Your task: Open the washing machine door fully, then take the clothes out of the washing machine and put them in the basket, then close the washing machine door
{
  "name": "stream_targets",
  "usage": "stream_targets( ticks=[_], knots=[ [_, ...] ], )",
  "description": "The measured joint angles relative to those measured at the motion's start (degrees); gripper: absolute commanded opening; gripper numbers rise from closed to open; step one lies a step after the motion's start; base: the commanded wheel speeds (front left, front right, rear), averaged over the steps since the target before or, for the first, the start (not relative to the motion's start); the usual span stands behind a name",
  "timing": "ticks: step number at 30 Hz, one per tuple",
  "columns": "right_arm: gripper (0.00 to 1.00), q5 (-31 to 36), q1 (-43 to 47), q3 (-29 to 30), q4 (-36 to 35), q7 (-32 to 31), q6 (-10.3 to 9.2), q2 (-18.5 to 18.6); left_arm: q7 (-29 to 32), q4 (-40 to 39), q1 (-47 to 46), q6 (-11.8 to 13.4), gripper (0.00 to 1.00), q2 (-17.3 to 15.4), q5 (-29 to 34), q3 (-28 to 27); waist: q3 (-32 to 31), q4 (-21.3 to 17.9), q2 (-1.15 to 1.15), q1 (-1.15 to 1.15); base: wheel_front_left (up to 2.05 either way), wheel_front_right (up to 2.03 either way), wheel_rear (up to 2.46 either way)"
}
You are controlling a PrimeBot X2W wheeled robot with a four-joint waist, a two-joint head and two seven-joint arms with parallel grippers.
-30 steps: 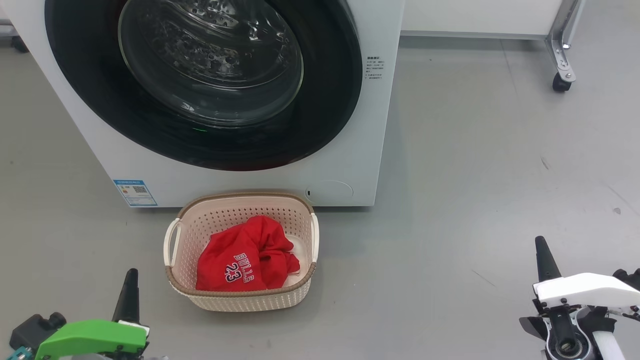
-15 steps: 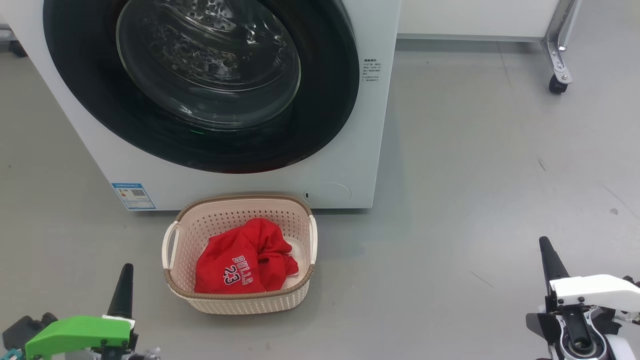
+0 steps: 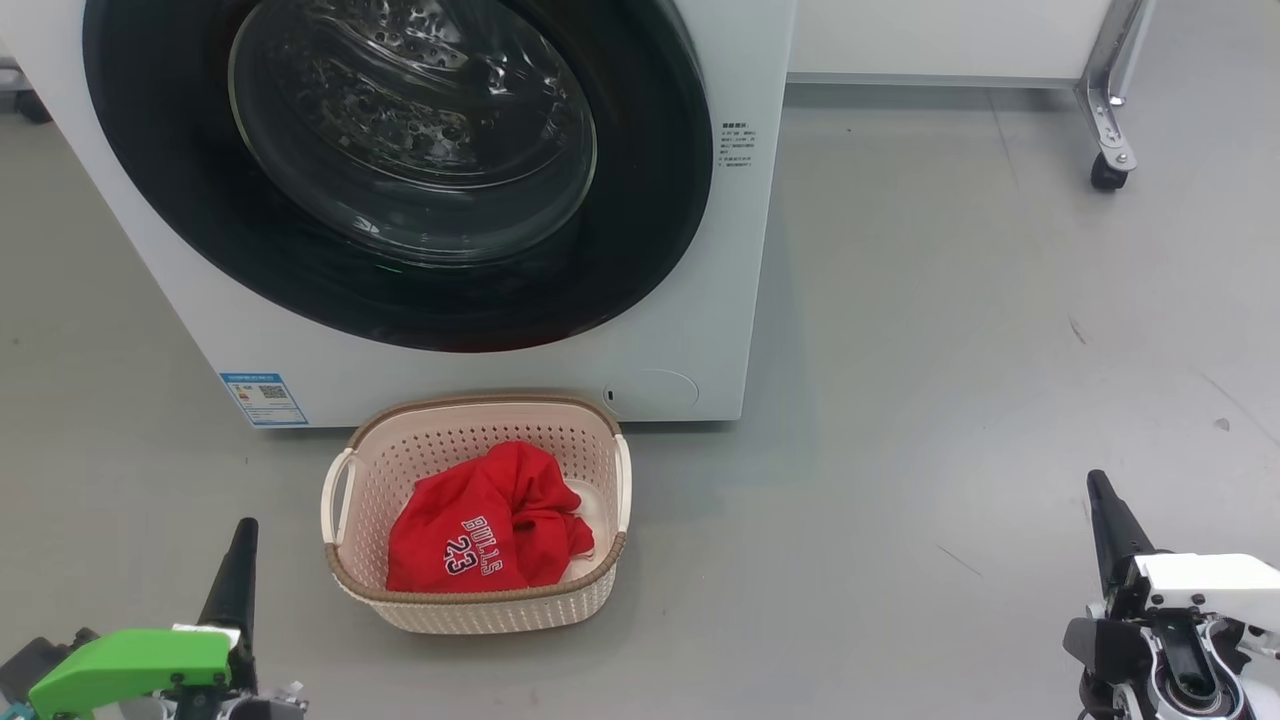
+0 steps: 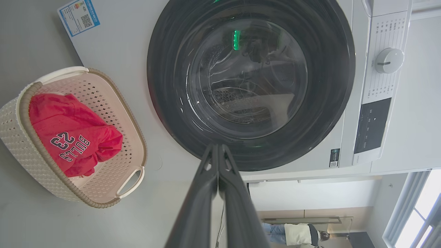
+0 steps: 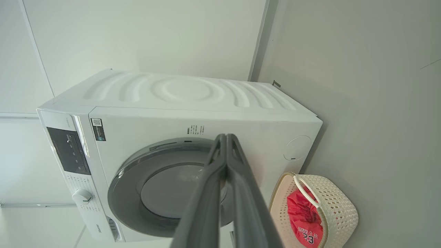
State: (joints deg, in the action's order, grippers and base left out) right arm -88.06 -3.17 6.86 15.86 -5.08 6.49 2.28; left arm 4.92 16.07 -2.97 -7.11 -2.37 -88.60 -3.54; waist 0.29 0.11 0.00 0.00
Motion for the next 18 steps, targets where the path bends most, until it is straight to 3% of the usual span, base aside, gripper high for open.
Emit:
stream_targets(
  ticks=[6,18],
  knots=[
    [0.00,-3.66,-0.23,0.75,0.00,-1.00,0.46,-0.01,1.07,-0.20,-0.07,0.00,0.00,0.00,-3.23,-0.43,-0.13,-0.11,0.00,0.00,0.00,0.00,0.00],
    [0.00,-3.68,-0.27,0.82,0.00,-1.01,0.46,-0.01,1.07,-0.21,-0.12,0.00,0.00,0.00,-3.23,-0.51,-0.13,-0.11,0.00,0.00,0.00,0.00,0.00]
  ],
)
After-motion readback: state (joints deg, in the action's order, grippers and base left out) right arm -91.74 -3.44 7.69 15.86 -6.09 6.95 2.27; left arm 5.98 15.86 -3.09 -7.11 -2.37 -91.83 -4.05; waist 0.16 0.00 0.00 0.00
